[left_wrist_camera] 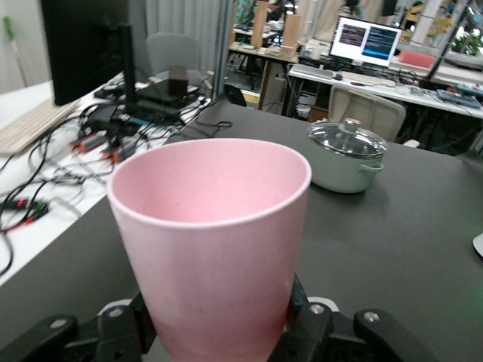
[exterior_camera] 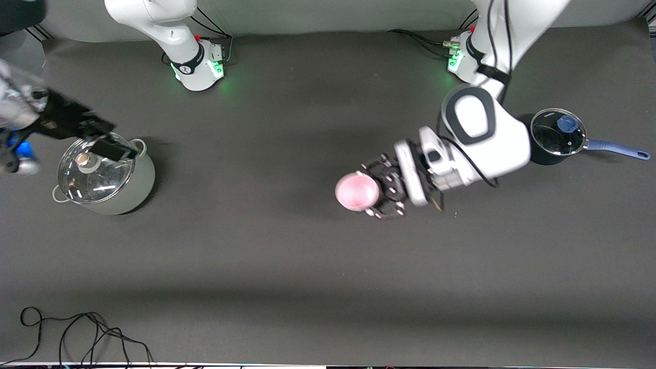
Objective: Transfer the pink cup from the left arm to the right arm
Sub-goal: 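Lift the pink cup with the left gripper toward the table middle, then grasp the cup rim with the right gripper while the left gripper holds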
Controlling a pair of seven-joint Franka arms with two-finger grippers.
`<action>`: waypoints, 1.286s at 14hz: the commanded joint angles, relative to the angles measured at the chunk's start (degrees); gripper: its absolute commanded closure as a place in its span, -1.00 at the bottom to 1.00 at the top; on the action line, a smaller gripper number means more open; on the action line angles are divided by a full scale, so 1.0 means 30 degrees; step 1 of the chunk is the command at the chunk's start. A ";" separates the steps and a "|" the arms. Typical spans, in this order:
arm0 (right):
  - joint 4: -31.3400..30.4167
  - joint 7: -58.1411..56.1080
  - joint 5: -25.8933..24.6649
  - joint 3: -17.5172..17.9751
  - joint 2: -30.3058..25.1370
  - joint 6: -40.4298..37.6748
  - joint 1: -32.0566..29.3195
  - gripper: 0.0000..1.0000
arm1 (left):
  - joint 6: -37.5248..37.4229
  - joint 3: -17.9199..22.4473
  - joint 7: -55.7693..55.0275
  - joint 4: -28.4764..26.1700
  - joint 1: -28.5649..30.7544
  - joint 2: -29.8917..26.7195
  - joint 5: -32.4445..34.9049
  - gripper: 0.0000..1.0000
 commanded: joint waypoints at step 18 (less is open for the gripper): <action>0.5732 1.3979 0.2632 -0.0162 0.5111 0.1100 0.8099 -0.90 | 0.5231 0.0254 -0.0315 -0.0160 -0.4807 -0.1057 -0.0385 0.08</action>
